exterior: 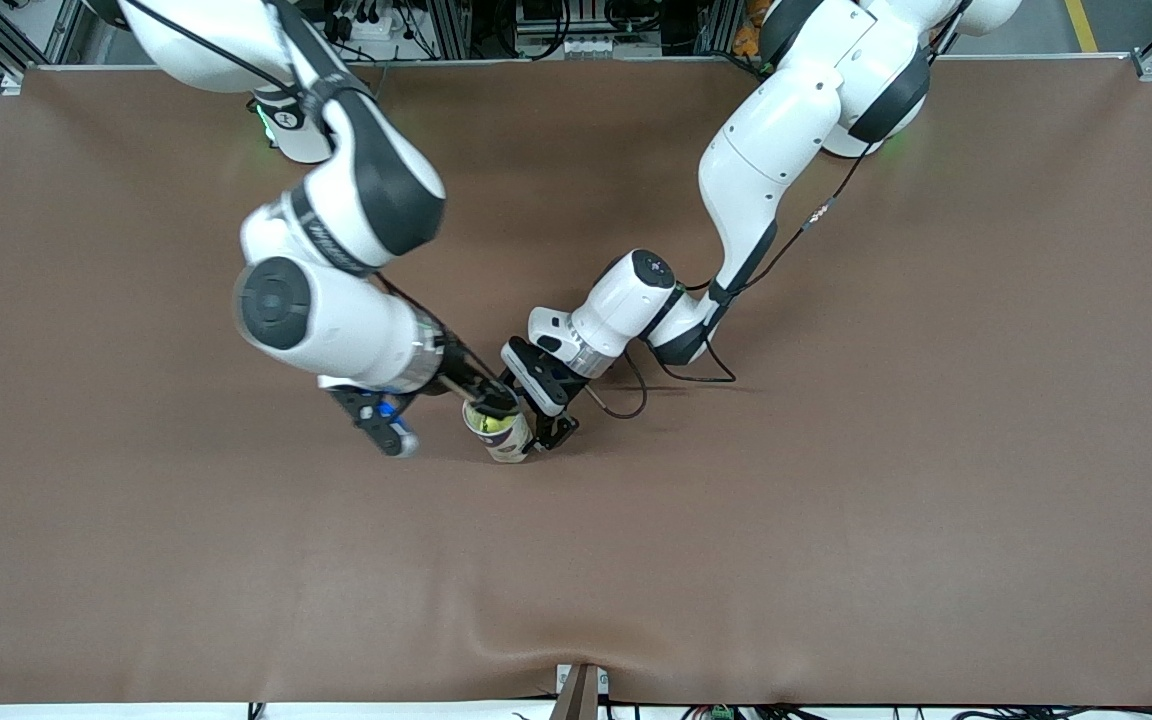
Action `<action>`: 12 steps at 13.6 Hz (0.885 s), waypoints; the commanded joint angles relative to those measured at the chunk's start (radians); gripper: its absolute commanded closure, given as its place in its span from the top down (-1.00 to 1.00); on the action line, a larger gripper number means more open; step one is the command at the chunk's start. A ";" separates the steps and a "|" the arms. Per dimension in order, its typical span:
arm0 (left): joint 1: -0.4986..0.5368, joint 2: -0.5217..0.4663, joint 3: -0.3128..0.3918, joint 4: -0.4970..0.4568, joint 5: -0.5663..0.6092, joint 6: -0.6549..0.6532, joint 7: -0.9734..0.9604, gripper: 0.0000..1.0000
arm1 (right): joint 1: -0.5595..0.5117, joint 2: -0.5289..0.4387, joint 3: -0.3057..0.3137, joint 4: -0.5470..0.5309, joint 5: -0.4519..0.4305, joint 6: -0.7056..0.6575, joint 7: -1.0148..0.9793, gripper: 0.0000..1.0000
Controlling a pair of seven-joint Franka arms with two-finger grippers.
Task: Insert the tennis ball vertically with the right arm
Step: 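Release the ball into the can and withdraw the right gripper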
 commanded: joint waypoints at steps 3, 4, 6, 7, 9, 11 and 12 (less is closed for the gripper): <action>0.003 0.008 -0.001 0.014 0.013 0.014 -0.006 1.00 | -0.206 0.004 0.011 0.048 -0.015 -0.047 -0.344 1.00; 0.003 0.006 -0.001 0.011 0.013 0.014 -0.009 1.00 | -0.248 0.004 0.010 0.048 -0.019 -0.047 -0.446 1.00; 0.006 0.002 -0.001 -0.004 0.012 0.014 -0.015 1.00 | -0.293 0.005 -0.025 0.048 -0.073 -0.045 -0.631 1.00; 0.006 -0.001 -0.003 -0.019 0.010 0.014 -0.016 1.00 | -0.303 0.004 -0.060 0.048 -0.087 -0.047 -0.741 1.00; 0.009 -0.027 -0.004 -0.071 0.009 0.014 -0.019 1.00 | -0.299 -0.019 -0.160 0.048 -0.093 -0.074 -0.986 1.00; 0.020 -0.069 -0.004 -0.140 0.009 0.012 -0.019 1.00 | -0.297 -0.067 -0.238 0.048 -0.099 -0.146 -1.111 1.00; 0.029 -0.083 -0.006 -0.168 0.009 0.012 -0.019 1.00 | -0.303 -0.097 -0.248 0.048 -0.126 -0.184 -1.147 1.00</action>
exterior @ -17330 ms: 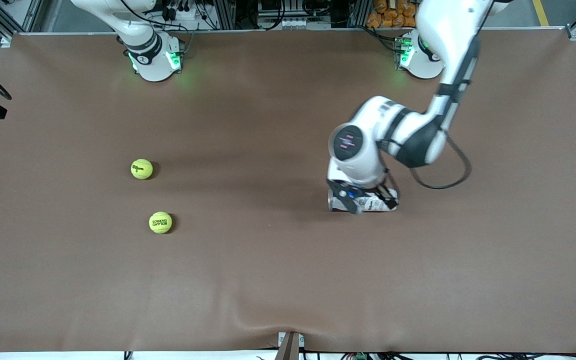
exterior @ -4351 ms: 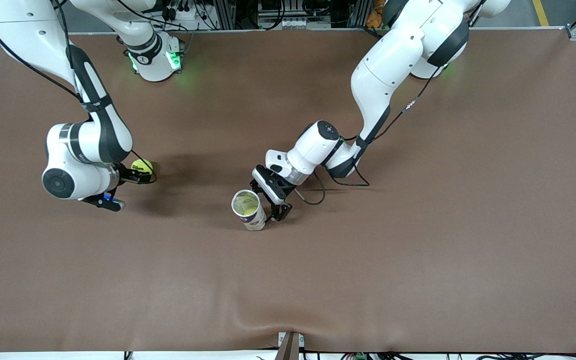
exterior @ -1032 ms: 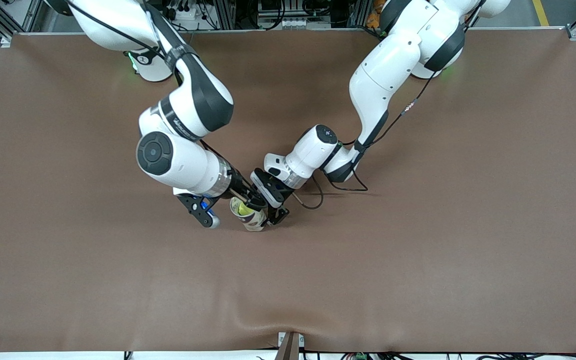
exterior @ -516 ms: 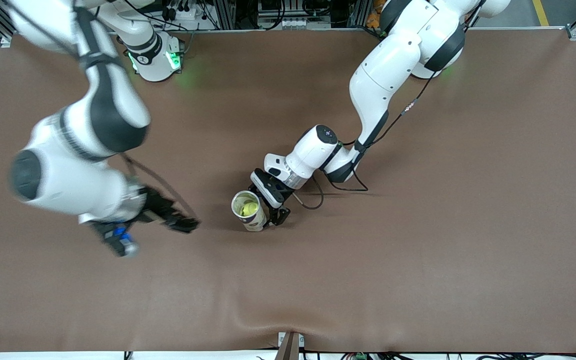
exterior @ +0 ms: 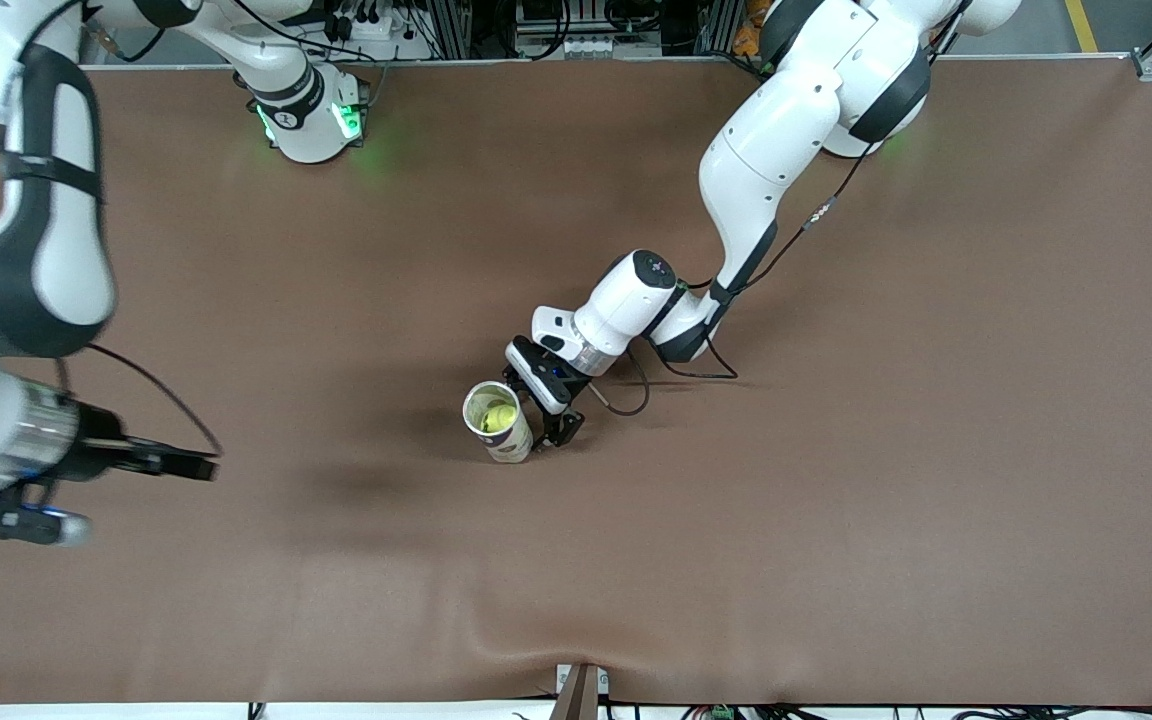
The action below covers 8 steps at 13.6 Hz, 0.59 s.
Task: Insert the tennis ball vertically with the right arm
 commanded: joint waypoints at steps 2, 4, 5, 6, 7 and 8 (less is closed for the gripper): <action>0.038 -0.111 -0.011 -0.164 0.009 0.005 -0.018 1.00 | 0.014 -0.152 -0.027 -0.008 -0.155 -0.197 -0.070 1.00; 0.064 -0.170 -0.014 -0.245 0.007 -0.006 -0.017 1.00 | 0.018 -0.242 -0.018 -0.011 -0.189 -0.315 -0.072 1.00; 0.091 -0.215 -0.016 -0.294 0.009 -0.027 -0.015 1.00 | 0.020 -0.294 -0.015 -0.030 -0.194 -0.339 -0.067 1.00; 0.110 -0.262 -0.022 -0.331 0.009 -0.078 -0.015 1.00 | 0.020 -0.340 0.002 -0.058 -0.189 -0.366 -0.066 1.00; 0.128 -0.308 -0.035 -0.353 0.007 -0.148 -0.017 1.00 | 0.014 -0.393 0.026 -0.093 -0.191 -0.398 -0.050 1.00; 0.145 -0.348 -0.037 -0.364 0.007 -0.226 -0.017 1.00 | 0.011 -0.452 0.034 -0.157 -0.195 -0.396 0.001 1.00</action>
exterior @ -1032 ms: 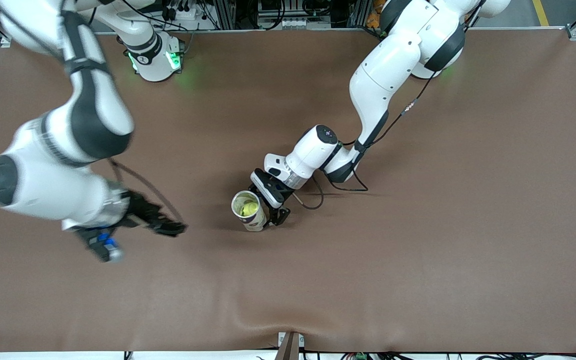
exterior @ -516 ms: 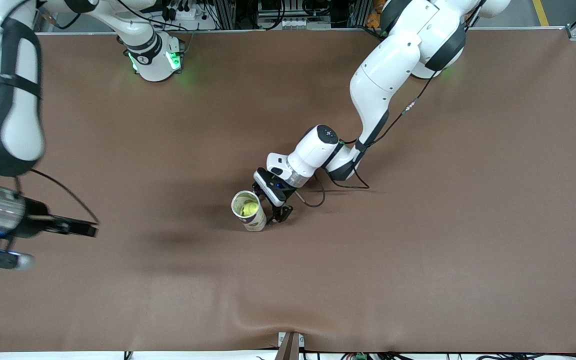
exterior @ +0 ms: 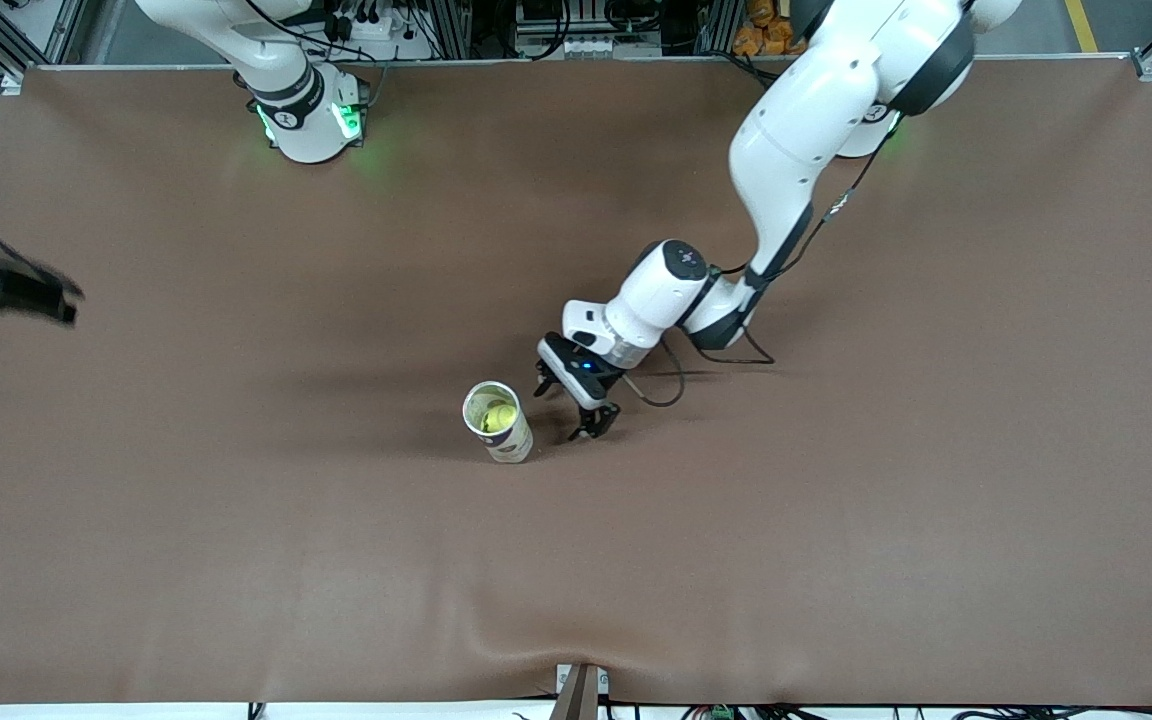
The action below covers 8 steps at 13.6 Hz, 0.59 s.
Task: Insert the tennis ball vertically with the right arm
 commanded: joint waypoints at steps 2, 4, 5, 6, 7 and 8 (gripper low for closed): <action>0.076 -0.228 -0.018 -0.121 0.006 -0.295 -0.015 1.00 | -0.007 -0.207 0.036 -0.229 -0.049 0.026 0.074 1.00; 0.122 -0.300 -0.019 -0.107 0.004 -0.475 -0.014 1.00 | -0.049 -0.226 0.083 -0.232 -0.105 0.023 0.074 1.00; 0.147 -0.334 -0.018 -0.086 0.003 -0.573 -0.014 1.00 | -0.080 -0.227 0.129 -0.246 -0.115 0.026 0.072 1.00; 0.171 -0.366 -0.016 -0.058 0.001 -0.682 -0.014 1.00 | -0.083 -0.223 0.171 -0.255 -0.145 0.063 0.072 1.00; 0.208 -0.386 -0.016 -0.017 0.003 -0.791 -0.012 1.00 | -0.086 -0.217 0.189 -0.254 -0.161 0.092 0.074 1.00; 0.249 -0.390 -0.018 0.047 0.001 -0.899 -0.011 1.00 | -0.094 -0.197 0.190 -0.236 -0.168 0.092 0.079 1.00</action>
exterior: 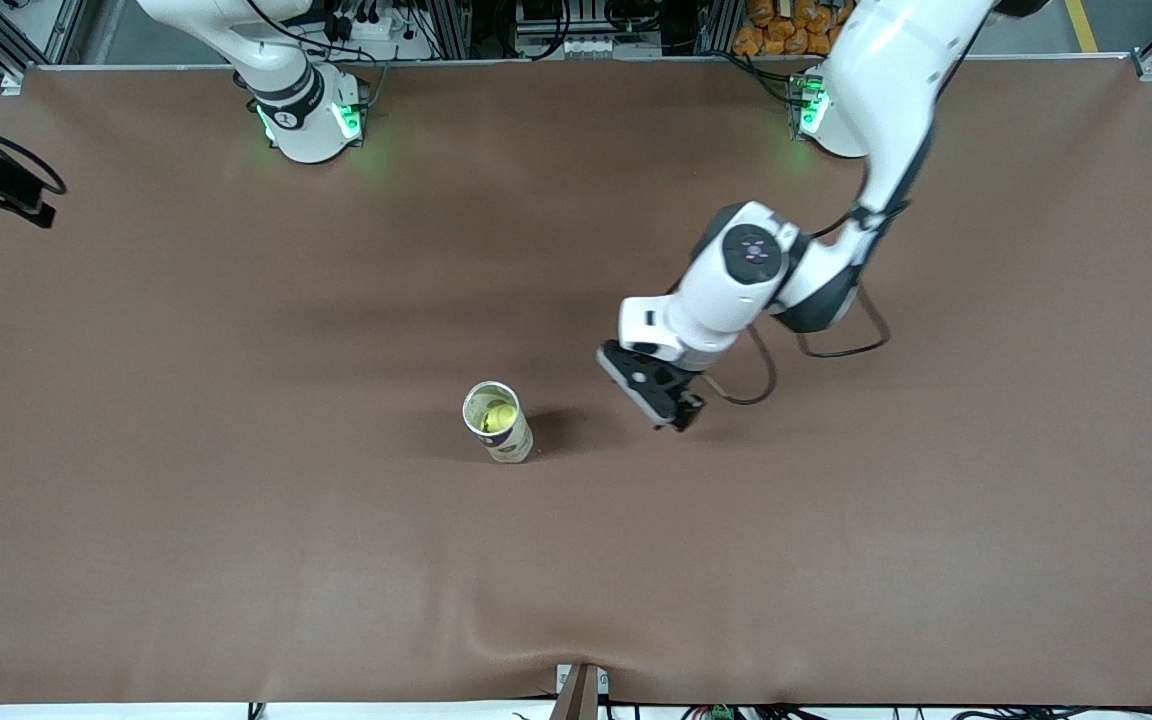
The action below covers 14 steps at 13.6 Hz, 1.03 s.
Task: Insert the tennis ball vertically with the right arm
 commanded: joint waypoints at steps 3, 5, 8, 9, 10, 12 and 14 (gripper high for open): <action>0.148 -0.033 -0.002 0.292 -0.006 -0.494 -0.020 1.00 | -0.029 0.020 0.042 0.076 -0.069 0.026 0.020 1.00; 0.235 -0.042 -0.002 0.347 -0.053 -0.587 -0.037 1.00 | -0.030 0.004 0.047 0.073 -0.037 -0.001 0.012 1.00; 0.307 -0.141 -0.002 0.347 -0.072 -0.647 -0.054 1.00 | -0.093 -0.036 0.047 0.032 0.024 -0.021 -0.018 1.00; 0.312 -0.184 0.006 0.345 -0.072 -0.688 -0.086 1.00 | -0.117 -0.045 0.045 0.018 0.033 -0.021 -0.081 1.00; 0.330 -0.235 0.008 0.347 -0.070 -0.737 -0.133 1.00 | -0.130 -0.067 0.040 -0.012 0.055 -0.021 -0.136 1.00; 0.367 -0.318 0.008 0.342 -0.061 -0.796 -0.192 1.00 | -0.128 -0.099 0.033 -0.054 0.073 -0.003 -0.142 1.00; 0.404 -0.361 0.009 0.336 -0.061 -0.846 -0.197 1.00 | -0.130 -0.098 0.031 -0.054 0.073 -0.007 -0.141 1.00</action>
